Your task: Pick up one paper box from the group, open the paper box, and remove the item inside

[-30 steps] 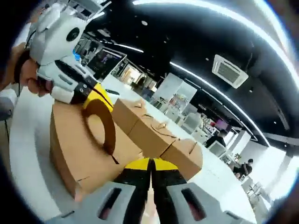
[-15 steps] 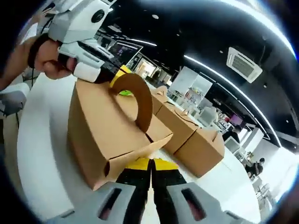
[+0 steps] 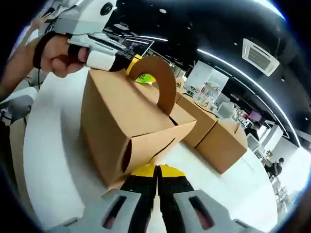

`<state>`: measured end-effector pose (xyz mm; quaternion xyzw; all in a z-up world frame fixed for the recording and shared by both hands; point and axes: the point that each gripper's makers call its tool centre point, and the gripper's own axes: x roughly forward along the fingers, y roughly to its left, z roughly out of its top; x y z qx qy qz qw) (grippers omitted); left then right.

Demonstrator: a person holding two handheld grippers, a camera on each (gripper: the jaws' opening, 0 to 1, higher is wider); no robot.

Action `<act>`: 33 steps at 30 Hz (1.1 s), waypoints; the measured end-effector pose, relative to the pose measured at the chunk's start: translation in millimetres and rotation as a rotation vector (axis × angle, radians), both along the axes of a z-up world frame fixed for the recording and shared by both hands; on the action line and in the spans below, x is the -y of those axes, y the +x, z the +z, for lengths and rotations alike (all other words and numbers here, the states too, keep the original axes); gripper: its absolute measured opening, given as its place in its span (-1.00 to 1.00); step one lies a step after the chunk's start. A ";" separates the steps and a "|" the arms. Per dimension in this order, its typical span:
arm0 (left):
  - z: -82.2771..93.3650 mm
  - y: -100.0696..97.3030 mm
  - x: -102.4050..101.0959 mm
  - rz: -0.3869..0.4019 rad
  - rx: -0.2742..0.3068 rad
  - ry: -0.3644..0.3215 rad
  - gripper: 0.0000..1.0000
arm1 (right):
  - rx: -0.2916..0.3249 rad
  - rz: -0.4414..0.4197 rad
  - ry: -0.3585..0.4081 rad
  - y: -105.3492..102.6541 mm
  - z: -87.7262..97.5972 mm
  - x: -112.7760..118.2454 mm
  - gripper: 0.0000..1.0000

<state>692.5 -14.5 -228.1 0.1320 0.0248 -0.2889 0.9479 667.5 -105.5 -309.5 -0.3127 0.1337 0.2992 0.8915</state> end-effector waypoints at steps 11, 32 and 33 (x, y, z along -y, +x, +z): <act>0.1 -0.1 -0.6 0.002 0.004 -0.002 -0.92 | -0.074 0.016 0.077 0.5 -1.7 0.5 -0.94; 0.4 0.8 0.5 -0.007 0.007 0.015 -0.92 | 0.127 0.155 0.584 -7.0 126.4 -6.3 -0.51; 0.4 0.8 0.5 -0.007 0.006 0.016 -0.92 | 0.149 0.165 0.529 -9.0 124.3 -12.2 -0.40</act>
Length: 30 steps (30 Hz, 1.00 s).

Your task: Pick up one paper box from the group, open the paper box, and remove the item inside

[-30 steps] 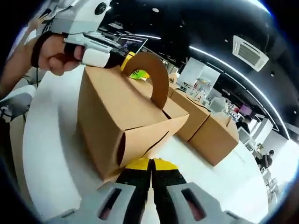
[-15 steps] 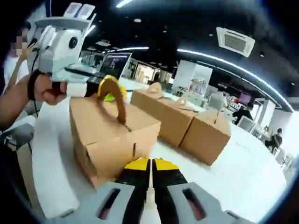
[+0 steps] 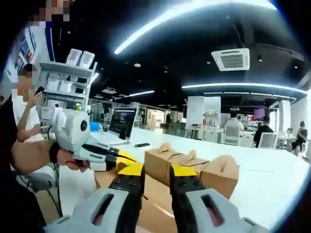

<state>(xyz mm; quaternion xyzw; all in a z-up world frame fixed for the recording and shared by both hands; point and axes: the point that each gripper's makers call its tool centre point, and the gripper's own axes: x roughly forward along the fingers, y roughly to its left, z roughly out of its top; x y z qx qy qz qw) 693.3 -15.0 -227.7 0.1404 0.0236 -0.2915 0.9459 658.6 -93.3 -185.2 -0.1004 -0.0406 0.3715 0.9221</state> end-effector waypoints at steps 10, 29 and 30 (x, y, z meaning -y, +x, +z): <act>-0.5 0.0 0.1 0.001 -0.001 0.002 -0.92 | 0.456 -0.069 -0.672 -18.6 -12.9 -42.8 -0.36; -0.4 -1.0 0.2 -0.002 0.003 0.003 -0.92 | 0.774 -0.232 -1.024 -12.8 -6.1 -45.7 -0.32; -0.4 -1.1 0.2 -0.002 0.002 0.003 -0.92 | 0.780 -0.237 -1.023 -13.1 -4.7 -45.8 -0.31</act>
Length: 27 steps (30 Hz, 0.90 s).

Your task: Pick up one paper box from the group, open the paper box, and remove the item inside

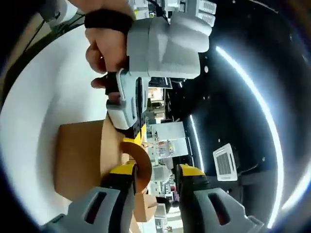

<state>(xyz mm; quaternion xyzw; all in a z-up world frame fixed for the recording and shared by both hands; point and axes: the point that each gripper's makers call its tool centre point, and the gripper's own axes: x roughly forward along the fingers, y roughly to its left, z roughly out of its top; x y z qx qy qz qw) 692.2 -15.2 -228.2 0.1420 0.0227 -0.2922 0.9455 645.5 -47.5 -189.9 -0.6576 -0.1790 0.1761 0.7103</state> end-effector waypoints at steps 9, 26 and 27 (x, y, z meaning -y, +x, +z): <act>-0.3 0.1 2.8 0.000 -0.011 -0.025 -0.92 | 0.067 0.000 -0.009 -6.3 -2.6 4.1 -0.36; -3.5 3.1 6.1 -0.081 -0.173 -0.256 -0.88 | 0.201 -0.001 -0.061 -15.3 -10.2 5.4 -0.65; -4.0 3.9 5.4 -0.095 -0.195 -0.290 -0.86 | 0.204 -0.002 -0.072 -15.1 -12.4 5.7 -0.72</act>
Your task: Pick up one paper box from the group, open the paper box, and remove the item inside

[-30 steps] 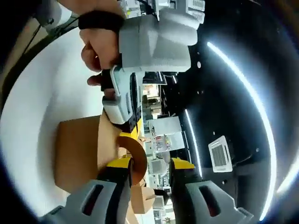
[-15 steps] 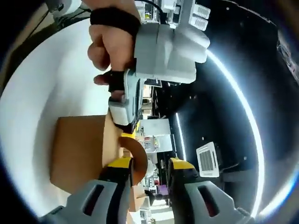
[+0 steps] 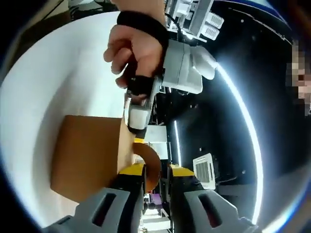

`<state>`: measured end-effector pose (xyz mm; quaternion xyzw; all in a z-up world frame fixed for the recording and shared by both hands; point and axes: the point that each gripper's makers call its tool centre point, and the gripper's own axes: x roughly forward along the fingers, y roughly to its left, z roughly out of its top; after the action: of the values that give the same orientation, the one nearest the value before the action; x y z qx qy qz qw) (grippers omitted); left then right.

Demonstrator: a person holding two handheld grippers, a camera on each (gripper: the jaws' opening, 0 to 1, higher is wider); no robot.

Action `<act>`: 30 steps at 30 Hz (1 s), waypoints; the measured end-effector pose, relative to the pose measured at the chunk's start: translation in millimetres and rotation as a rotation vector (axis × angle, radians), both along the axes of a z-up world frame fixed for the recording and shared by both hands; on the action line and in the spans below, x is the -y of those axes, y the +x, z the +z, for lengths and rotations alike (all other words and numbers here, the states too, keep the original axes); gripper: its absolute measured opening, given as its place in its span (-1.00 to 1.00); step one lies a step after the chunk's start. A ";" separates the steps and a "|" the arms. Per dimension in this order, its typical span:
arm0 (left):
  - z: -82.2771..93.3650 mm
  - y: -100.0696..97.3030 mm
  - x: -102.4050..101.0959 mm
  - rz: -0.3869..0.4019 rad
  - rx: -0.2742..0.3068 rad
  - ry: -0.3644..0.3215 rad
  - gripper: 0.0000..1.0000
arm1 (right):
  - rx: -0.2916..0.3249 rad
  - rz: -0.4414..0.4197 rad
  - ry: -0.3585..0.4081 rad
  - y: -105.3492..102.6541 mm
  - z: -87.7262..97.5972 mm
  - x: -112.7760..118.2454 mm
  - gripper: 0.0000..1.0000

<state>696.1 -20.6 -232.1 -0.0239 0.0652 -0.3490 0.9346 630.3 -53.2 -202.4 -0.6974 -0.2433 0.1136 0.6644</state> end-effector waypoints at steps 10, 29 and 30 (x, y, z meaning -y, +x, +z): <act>0.2 4.7 -7.7 -0.014 -0.030 -0.039 -0.59 | 0.065 0.005 -0.002 -6.5 2.6 0.9 -0.73; -1.5 3.5 -5.0 -0.022 0.003 0.036 -0.62 | -0.132 0.091 0.065 -0.3 5.3 3.2 -0.50; -1.4 3.4 -4.9 -0.022 0.004 0.037 -0.63 | -0.135 0.092 0.066 -0.5 5.4 3.4 -0.47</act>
<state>699.5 -15.8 -233.5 -0.0052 0.0703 -0.3580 0.9310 629.9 -56.6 -197.0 -0.6540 -0.2333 0.1829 0.6960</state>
